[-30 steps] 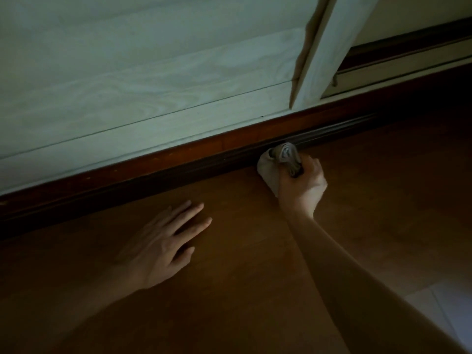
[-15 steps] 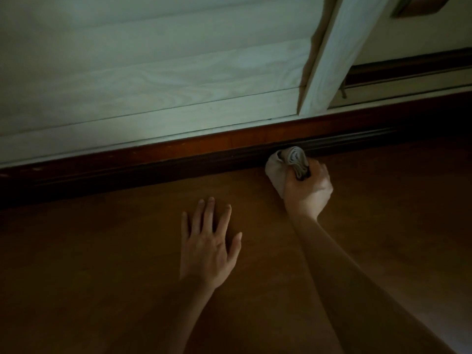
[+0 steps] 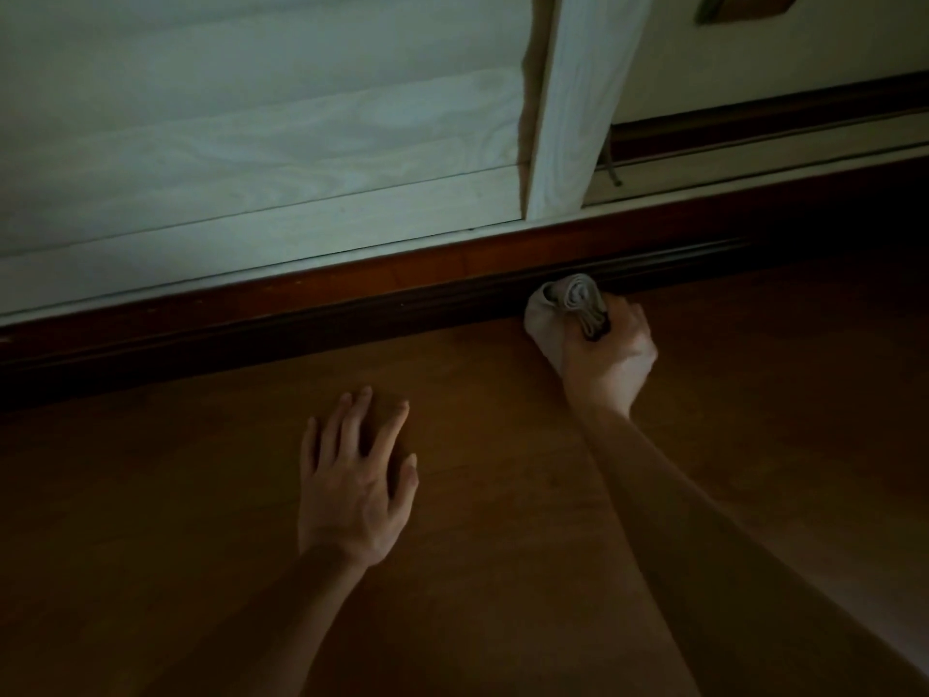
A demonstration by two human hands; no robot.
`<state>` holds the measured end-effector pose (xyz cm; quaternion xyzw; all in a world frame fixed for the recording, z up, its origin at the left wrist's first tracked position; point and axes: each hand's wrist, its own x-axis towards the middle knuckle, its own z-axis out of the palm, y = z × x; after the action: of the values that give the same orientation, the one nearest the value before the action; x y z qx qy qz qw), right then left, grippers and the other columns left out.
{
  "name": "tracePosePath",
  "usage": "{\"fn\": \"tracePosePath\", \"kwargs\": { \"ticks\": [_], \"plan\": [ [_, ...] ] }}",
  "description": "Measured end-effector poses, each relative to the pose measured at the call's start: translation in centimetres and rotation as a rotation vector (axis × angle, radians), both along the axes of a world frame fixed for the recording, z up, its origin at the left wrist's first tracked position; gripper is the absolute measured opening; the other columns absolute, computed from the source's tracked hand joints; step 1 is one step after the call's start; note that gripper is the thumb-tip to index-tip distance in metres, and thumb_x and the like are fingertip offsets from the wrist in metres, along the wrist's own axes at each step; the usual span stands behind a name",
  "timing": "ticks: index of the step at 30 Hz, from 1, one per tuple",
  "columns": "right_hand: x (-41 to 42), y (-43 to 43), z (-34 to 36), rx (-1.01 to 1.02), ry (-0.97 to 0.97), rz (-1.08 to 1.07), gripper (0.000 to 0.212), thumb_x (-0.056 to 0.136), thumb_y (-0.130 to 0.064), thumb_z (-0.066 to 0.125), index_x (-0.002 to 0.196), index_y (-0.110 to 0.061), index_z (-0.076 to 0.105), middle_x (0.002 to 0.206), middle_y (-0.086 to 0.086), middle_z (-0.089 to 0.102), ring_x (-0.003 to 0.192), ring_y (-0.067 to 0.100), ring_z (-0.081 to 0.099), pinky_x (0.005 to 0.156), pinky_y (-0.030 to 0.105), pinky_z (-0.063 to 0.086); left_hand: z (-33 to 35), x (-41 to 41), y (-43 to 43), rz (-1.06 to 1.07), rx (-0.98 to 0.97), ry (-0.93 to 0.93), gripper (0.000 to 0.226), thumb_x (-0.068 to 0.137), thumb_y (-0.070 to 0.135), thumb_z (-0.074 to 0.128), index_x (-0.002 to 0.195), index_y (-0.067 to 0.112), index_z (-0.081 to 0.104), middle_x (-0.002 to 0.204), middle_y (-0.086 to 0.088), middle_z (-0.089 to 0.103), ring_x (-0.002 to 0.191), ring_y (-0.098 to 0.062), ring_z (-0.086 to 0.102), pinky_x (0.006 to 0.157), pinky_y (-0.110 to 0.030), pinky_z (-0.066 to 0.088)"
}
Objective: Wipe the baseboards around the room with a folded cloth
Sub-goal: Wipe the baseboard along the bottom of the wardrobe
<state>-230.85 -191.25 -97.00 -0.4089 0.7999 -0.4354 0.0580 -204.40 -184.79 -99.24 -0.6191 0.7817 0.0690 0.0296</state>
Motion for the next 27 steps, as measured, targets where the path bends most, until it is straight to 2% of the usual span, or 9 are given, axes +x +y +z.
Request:
{"fn": "tracePosePath", "kwargs": {
  "ticks": [3, 7, 12, 16, 18, 24, 27],
  "plan": [
    [-0.4, -0.1, -0.2, -0.018, 0.011, 0.049, 0.021, 0.079, -0.008, 0.069, 0.098, -0.001, 0.07, 0.092, 0.012, 0.066, 0.082, 0.023, 0.062, 0.068, 0.014, 0.031, -0.1, 0.0, 0.0, 0.007, -0.012, -0.012, 0.058, 0.098, 0.058, 0.025, 0.15, 0.034, 0.037, 0.161, -0.01, 0.029, 0.15, -0.03, 0.025, 0.121, -0.057, 0.02],
    [-0.4, -0.1, -0.2, -0.034, -0.023, -0.036, 0.018, 0.078, -0.009, 0.07, 0.094, -0.001, 0.069, 0.091, 0.012, 0.066, 0.079, 0.026, 0.062, 0.066, 0.015, 0.03, -0.1, 0.0, 0.0, 0.007, -0.019, -0.011, 0.058, 0.099, 0.058, 0.024, 0.151, 0.036, 0.036, 0.162, -0.01, 0.028, 0.15, -0.03, 0.024, 0.121, -0.057, 0.02],
    [0.1, 0.0, 0.0, -0.038, 0.014, 0.181, 0.024, 0.078, -0.018, 0.071, 0.097, -0.003, 0.07, 0.092, 0.011, 0.066, 0.081, 0.026, 0.063, 0.066, 0.029, 0.047, 0.0, -0.3, 0.1, 0.019, -0.017, -0.007, 0.058, 0.098, 0.057, 0.022, 0.151, 0.038, 0.035, 0.163, -0.008, 0.026, 0.151, -0.029, 0.022, 0.121, -0.057, 0.02],
    [-4.9, 0.0, -0.5, -0.018, 0.031, -0.026, 0.021, 0.078, -0.014, 0.068, 0.097, -0.004, 0.069, 0.094, 0.012, 0.067, 0.083, 0.027, 0.063, 0.067, 0.02, 0.034, -0.1, -0.2, 0.2, 0.015, -0.027, 0.011, 0.057, 0.099, 0.056, 0.023, 0.151, 0.037, 0.037, 0.162, -0.009, 0.027, 0.15, -0.029, 0.022, 0.121, -0.057, 0.019],
    [-7.1, 0.1, -0.7, -0.023, -0.006, -0.125, 0.019, 0.08, -0.012, 0.066, 0.098, -0.005, 0.069, 0.097, 0.011, 0.067, 0.086, 0.026, 0.063, 0.07, 0.018, 0.035, -0.1, -0.3, 0.1, 0.014, -0.029, 0.011, 0.058, 0.098, 0.056, 0.024, 0.151, 0.036, 0.038, 0.162, -0.01, 0.028, 0.15, -0.03, 0.023, 0.121, -0.057, 0.02],
    [-8.3, -0.1, -1.0, -0.009, 0.013, -0.067, 0.019, 0.083, -0.016, 0.067, 0.1, -0.007, 0.068, 0.099, 0.009, 0.067, 0.091, 0.021, 0.061, 0.076, 0.022, 0.04, 0.1, -0.2, 0.2, 0.02, -0.03, 0.016, 0.059, 0.097, 0.055, 0.026, 0.151, 0.034, 0.04, 0.161, -0.01, 0.029, 0.15, -0.031, 0.023, 0.12, -0.058, 0.022],
    [-9.3, -0.2, -0.9, -0.02, -0.019, -0.179, 0.018, 0.084, -0.017, 0.066, 0.099, -0.008, 0.068, 0.099, 0.008, 0.067, 0.089, 0.022, 0.063, 0.076, 0.021, 0.04, 0.2, -0.3, 0.2, 0.017, -0.037, 0.015, 0.059, 0.097, 0.054, 0.027, 0.15, 0.034, 0.041, 0.161, -0.01, 0.029, 0.149, -0.031, 0.024, 0.12, -0.058, 0.021]
  ]
}}
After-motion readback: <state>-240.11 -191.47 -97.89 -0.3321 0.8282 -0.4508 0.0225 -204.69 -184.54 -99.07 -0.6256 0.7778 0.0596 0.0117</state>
